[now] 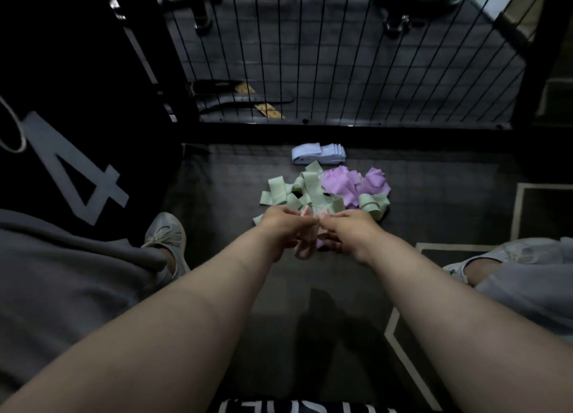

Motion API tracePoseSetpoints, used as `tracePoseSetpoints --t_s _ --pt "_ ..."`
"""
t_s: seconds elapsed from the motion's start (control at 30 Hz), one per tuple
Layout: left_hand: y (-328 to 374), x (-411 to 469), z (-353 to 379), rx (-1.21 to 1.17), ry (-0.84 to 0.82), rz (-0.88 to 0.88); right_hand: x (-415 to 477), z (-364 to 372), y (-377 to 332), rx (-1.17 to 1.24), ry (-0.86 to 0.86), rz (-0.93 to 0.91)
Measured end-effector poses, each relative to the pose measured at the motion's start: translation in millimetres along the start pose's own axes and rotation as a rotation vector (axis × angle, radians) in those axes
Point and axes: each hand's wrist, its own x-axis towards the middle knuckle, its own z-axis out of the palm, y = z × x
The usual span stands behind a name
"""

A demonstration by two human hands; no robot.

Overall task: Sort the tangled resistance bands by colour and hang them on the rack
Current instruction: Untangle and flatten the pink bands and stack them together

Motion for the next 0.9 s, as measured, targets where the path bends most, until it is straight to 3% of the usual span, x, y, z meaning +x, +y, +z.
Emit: tracePoseSetpoints --t_s 0.1,0.27,0.47,0.7,0.9 --pt "7 -20 -6 -0.066 -0.072 0.002 -20 -1 -12 0.075 -0.074 -0.009" --pt "18 -46 -6 -0.098 -0.102 0.020 -41 -4 -21 0.057 -0.049 -0.081" --pt "40 -82 1 -0.144 -0.112 0.035 -64 -8 -29 -0.227 0.074 -0.317" --pt "55 -109 -6 -0.178 -0.210 -0.014 -96 -20 -47 -0.652 0.108 -0.414" --pt "54 -113 -14 -0.082 -0.121 0.137 -111 -33 -68 -0.773 0.188 -0.564"
